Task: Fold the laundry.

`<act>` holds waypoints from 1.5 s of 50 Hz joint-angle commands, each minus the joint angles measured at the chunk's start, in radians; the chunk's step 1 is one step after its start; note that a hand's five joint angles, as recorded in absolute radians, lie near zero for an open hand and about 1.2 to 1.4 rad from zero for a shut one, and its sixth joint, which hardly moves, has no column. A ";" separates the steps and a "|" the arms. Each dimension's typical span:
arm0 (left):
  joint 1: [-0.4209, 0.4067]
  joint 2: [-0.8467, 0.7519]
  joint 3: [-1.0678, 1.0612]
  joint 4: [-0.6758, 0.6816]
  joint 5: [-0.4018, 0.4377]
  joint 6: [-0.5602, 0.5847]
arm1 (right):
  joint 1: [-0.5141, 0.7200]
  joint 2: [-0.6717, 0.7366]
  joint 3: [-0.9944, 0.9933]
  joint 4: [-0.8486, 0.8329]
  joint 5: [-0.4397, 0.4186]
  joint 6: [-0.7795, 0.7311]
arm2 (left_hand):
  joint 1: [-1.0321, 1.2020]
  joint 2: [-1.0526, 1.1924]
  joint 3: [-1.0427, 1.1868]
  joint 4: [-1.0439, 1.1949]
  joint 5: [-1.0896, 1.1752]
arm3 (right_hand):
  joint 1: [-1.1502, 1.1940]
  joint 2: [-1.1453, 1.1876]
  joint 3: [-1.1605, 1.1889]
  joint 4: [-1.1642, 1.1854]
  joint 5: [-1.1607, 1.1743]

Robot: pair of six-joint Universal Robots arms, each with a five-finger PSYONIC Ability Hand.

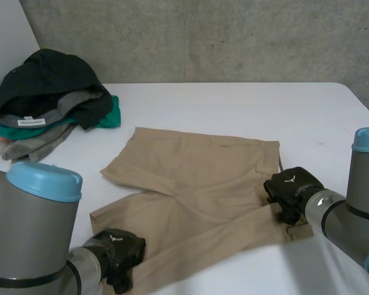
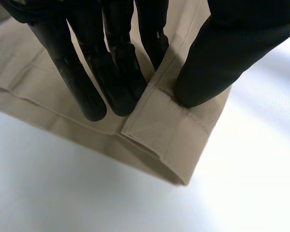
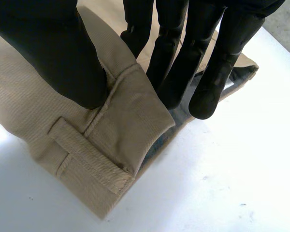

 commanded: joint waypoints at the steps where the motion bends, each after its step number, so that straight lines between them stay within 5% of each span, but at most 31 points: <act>1: -0.014 -0.003 0.027 -0.043 -0.011 0.106 | 0.003 -0.043 0.035 0.013 0.003 -0.063 | 0.271 0.214 0.220 0.212 0.237 | 0.342 0.220 0.203 0.164 0.241; 7: -0.008 -0.019 0.146 0.015 -0.013 0.149 | 0.006 -0.061 0.032 0.027 0.016 -0.128 | 0.271 0.214 0.220 0.212 0.237 | 0.342 0.220 0.203 0.164 0.241; 18: 0.060 -0.224 0.479 0.422 -0.036 0.434 | 0.029 -0.028 -0.118 -0.091 0.029 -0.128 | 0.271 0.214 0.220 0.212 0.237 | 0.342 0.220 0.203 0.164 0.241; 28: 0.124 -0.624 0.819 0.815 -0.031 0.690 | 0.062 0.262 -0.354 -0.467 0.121 -0.166 | 0.271 0.214 0.220 0.212 0.237 | 0.342 0.220 0.203 0.164 0.241; 38: 0.136 -0.965 1.206 0.855 0.004 0.695 | 0.085 0.603 -0.631 -0.700 0.156 -0.252 | 0.271 0.214 0.220 0.212 0.237 | 0.342 0.220 0.203 0.164 0.241; 40: 0.138 -0.997 1.251 0.858 0.007 0.695 | 0.085 0.667 -0.684 -0.706 0.164 -0.260 | 0.271 0.214 0.220 0.212 0.237 | -0.136 -0.258 -0.275 -0.314 -0.237; 41: 0.138 -0.999 1.254 0.863 0.007 0.692 | 0.085 0.681 -0.695 -0.705 0.168 -0.263 | 0.213 0.156 0.163 0.154 0.180 | -0.379 -0.501 -0.519 -0.557 -0.480; 42: 0.136 -0.999 1.249 0.869 0.007 0.687 | 0.087 0.689 -0.703 -0.703 0.171 -0.264 | -0.093 -0.150 -0.143 -0.151 -0.126 | -0.594 -0.716 -0.734 -0.772 -0.695; 43: 0.132 -0.997 1.228 0.894 0.009 0.683 | 0.093 0.689 -0.703 -0.698 0.179 -0.263 | -0.753 -0.810 -0.803 -0.811 -0.786 | -0.879 -1.001 -1.019 -1.057 -0.980; 44: 0.127 -0.993 1.213 0.909 0.010 0.681 | 0.098 0.683 -0.700 -0.695 0.185 -0.263 | -0.951 -1.008 -1.001 -1.010 -0.984 | -0.879 -1.001 -1.019 -1.057 -0.980; 51: 0.094 -0.792 0.951 1.108 0.009 0.657 | 0.104 0.496 -0.616 -0.587 0.191 -0.194 | -0.951 -1.008 -1.001 -1.010 -0.984 | -0.879 -1.001 -1.019 -1.057 -0.980; 58: 0.069 -0.570 0.725 1.130 0.004 0.574 | 0.073 0.234 -0.528 -0.279 0.139 0.019 | -0.951 -1.008 -1.001 -1.010 -0.984 | -0.879 -1.001 -1.019 -1.057 -0.980; 66: 0.072 -0.286 0.450 0.862 0.016 0.289 | -0.031 0.132 -0.447 0.086 0.010 0.174 | -0.947 -1.004 -0.998 -1.006 -0.981 | -0.732 -0.854 -0.872 -0.910 -0.833; 75: 0.074 -0.181 0.329 0.667 0.102 0.109 | -0.076 0.182 -0.304 -0.019 -0.057 0.193 | -0.947 -1.004 -0.998 -1.006 -0.981 | -0.696 -0.818 -0.835 -0.874 -0.797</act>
